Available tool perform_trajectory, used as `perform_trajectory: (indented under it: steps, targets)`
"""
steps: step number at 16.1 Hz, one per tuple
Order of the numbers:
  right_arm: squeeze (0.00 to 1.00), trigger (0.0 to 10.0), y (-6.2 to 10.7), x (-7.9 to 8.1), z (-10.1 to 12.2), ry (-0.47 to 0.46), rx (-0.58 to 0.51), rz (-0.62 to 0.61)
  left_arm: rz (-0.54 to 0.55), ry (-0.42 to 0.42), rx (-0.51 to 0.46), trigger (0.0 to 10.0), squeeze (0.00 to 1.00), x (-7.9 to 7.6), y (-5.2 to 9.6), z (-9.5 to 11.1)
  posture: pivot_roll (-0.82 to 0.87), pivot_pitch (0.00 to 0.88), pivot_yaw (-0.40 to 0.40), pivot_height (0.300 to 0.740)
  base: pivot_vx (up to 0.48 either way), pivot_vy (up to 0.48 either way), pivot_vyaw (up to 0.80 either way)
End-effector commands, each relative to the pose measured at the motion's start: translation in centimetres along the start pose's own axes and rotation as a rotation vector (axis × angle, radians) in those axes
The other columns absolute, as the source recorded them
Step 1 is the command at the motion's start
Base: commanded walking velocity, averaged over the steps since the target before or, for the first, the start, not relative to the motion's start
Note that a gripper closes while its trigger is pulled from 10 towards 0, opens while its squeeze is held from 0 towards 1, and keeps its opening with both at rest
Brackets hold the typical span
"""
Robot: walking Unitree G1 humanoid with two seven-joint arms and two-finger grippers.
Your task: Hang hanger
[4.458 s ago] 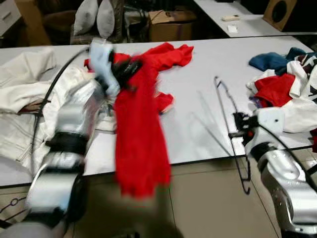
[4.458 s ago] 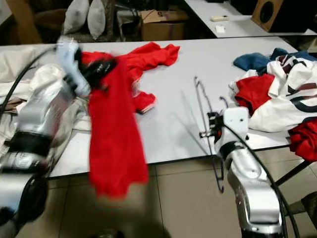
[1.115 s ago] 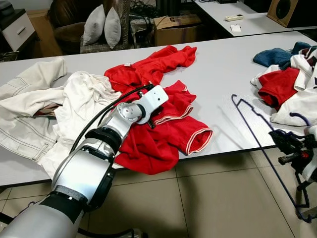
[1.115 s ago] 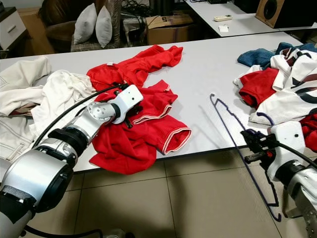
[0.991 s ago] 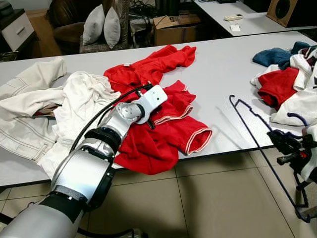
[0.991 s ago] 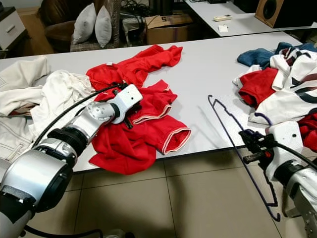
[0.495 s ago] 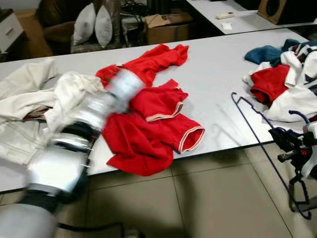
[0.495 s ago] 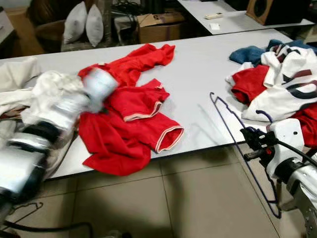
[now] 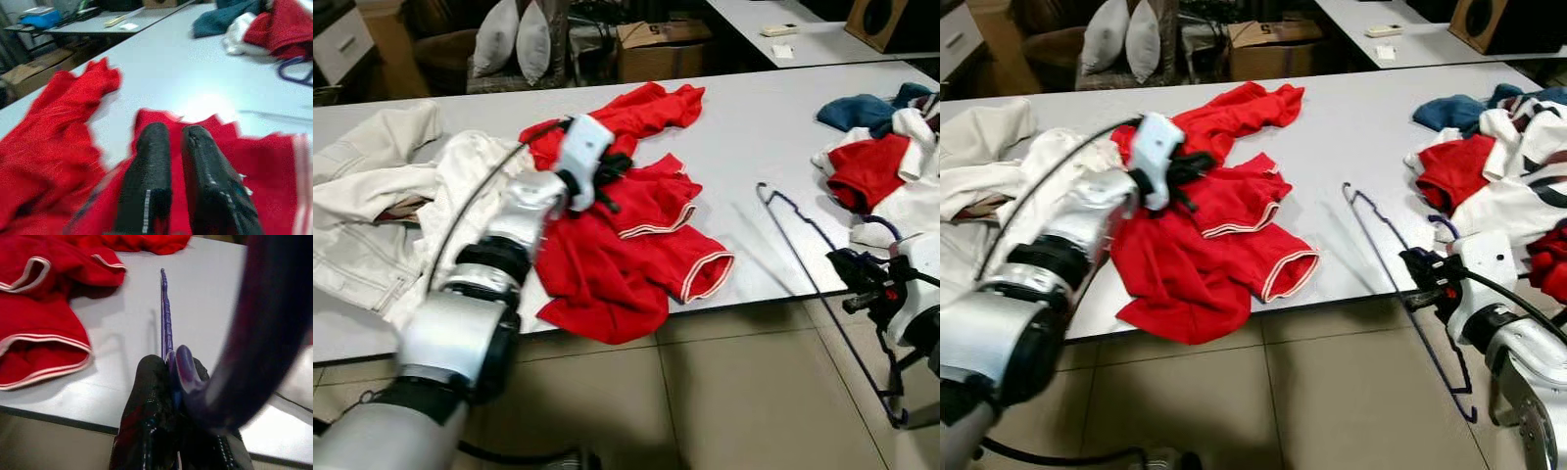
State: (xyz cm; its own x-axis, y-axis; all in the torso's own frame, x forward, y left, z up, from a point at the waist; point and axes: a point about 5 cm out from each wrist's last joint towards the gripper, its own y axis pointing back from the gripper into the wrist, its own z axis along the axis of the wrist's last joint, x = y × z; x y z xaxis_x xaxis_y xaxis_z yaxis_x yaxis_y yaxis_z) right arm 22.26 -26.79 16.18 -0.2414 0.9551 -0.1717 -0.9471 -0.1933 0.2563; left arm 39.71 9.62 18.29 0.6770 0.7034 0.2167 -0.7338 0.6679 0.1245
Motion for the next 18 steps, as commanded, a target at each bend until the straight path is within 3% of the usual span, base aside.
perform_trajectory:
  steps: [1,4,7,10,12,16,17,18]
  targets:
    - [0.00,10.0,0.1,-0.4,0.1,0.000,0.001,-0.040,-0.016,-0.012,0.003,10.0,1.00,-0.9,-0.6,0.0,-0.09,0.000,0.066,0.740,0.000,0.000,0.00]
    - [0.00,10.0,0.7,-0.7,0.0,-0.011,0.007,-0.097,-0.083,-0.007,0.018,10.0,1.00,-4.4,-2.4,-0.7,-0.14,0.000,0.087,0.740,0.000,0.000,0.00]
    - [0.00,10.0,1.4,-0.5,0.0,-0.018,0.007,-0.105,-0.105,-0.060,0.058,10.0,1.00,-6.0,-3.0,-1.3,-0.18,0.000,0.107,0.740,0.000,0.000,0.00]
    - [0.00,10.0,2.0,-0.6,-0.2,-0.023,0.016,-0.123,-0.079,-0.172,0.121,10.0,1.00,-6.7,-3.1,-2.1,-0.19,0.000,0.114,0.740,0.000,0.000,0.00]
    - [0.00,10.0,2.2,-0.7,-0.3,-0.024,0.021,-0.126,-0.065,-0.186,0.132,10.0,1.00,-6.9,-3.2,-2.3,-0.18,0.000,0.111,0.740,0.000,0.000,0.00]
    - [0.00,10.0,2.0,-0.4,-0.2,-0.028,0.020,-0.121,-0.023,-0.348,0.177,10.0,1.00,-6.9,-3.1,-3.0,-0.18,0.000,0.109,0.740,0.000,0.000,0.00]
    - [0.00,10.0,1.9,-0.3,-0.1,-0.028,0.017,-0.116,-0.002,-0.417,0.219,10.0,0.00,-6.6,-2.8,-3.6,-0.18,0.000,0.110,0.740,0.000,0.000,0.00]
    - [0.00,10.0,1.9,-0.2,-0.1,-0.028,0.017,-0.115,0.010,-0.437,0.231,10.0,0.00,-6.5,-2.7,-3.8,-0.18,0.000,0.110,0.740,0.000,0.000,0.00]
